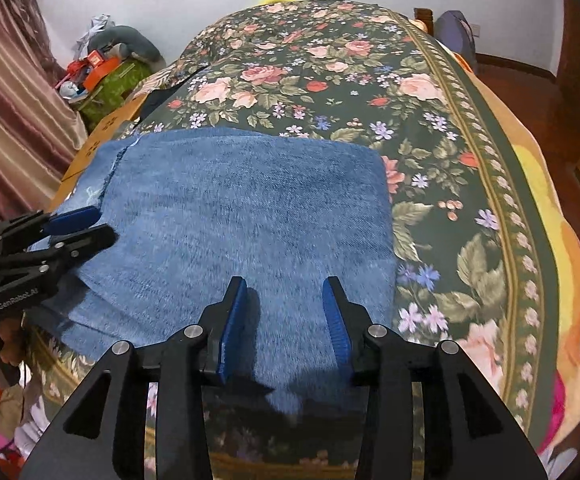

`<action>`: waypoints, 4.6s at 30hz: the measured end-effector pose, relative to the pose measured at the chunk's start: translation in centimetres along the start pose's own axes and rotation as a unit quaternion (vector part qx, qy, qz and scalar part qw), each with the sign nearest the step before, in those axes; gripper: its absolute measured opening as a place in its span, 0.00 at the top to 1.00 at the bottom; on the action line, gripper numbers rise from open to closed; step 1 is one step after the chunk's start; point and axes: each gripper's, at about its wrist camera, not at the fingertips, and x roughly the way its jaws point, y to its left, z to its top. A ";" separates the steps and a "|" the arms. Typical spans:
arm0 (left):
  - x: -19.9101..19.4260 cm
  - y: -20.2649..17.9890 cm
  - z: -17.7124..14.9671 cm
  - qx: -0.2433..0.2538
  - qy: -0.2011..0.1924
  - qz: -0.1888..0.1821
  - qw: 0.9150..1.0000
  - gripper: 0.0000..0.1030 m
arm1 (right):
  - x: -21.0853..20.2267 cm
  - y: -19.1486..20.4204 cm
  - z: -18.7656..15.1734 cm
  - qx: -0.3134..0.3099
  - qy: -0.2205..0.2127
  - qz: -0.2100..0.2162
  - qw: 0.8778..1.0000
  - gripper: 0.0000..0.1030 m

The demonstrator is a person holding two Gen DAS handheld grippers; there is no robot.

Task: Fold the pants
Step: 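Move both open tools over the folded jeans near the back pocket, then grasp the jeans waistband with the left tool and lift it, then fold the lifted waistband over the jeans with the left tool, then open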

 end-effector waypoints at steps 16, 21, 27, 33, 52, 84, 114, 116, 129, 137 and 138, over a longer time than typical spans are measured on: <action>-12.8 14.5 -7.1 -0.160 -0.084 0.121 0.976 0.28 | -4.3 12.4 4.2 -0.132 -0.090 0.045 0.986 0.59; -14.5 18.3 -11.7 -0.210 -0.075 0.152 0.963 0.20 | -2.3 16.9 4.9 -0.164 -0.083 0.082 0.980 0.58; -13.1 21.9 -17.7 -0.310 -0.036 0.093 0.945 0.19 | 0.7 21.1 4.8 -0.191 -0.054 0.098 0.975 0.58; -10.2 22.9 -21.0 -0.370 -0.021 0.030 0.928 0.19 | 3.7 24.0 3.7 -0.230 -0.016 0.080 0.970 0.58; -7.6 26.0 -24.4 -0.491 -0.118 -0.124 0.854 0.01 | 7.3 24.6 2.3 -0.249 0.034 0.047 0.967 0.57; -14.7 23.1 -13.2 -0.313 -0.177 0.109 0.927 0.73 | 2.8 21.4 4.1 -0.184 -0.019 0.083 0.979 0.57; -19.0 4.7 5.8 -0.119 -0.238 -0.014 0.964 0.78 | -3.1 -2.3 -2.8 0.044 -0.037 -0.053 0.997 0.52; -18.2 3.0 6.5 -0.097 -0.231 -0.016 0.968 0.78 | -2.8 -3.2 -3.4 0.073 -0.038 -0.030 0.996 0.52; -9.7 -6.9 9.5 -0.034 -0.139 -0.109 0.984 0.78 | -3.0 -3.0 -4.0 0.060 -0.044 -0.035 0.997 0.52; -2.5 -13.1 7.7 0.017 -0.053 -0.109 0.993 0.78 | -3.0 -3.2 -4.4 0.064 -0.047 -0.028 0.996 0.52; -1.9 -13.3 7.5 0.019 -0.045 -0.108 0.993 0.78 | -3.1 -3.2 -4.4 0.065 -0.046 -0.027 0.996 0.52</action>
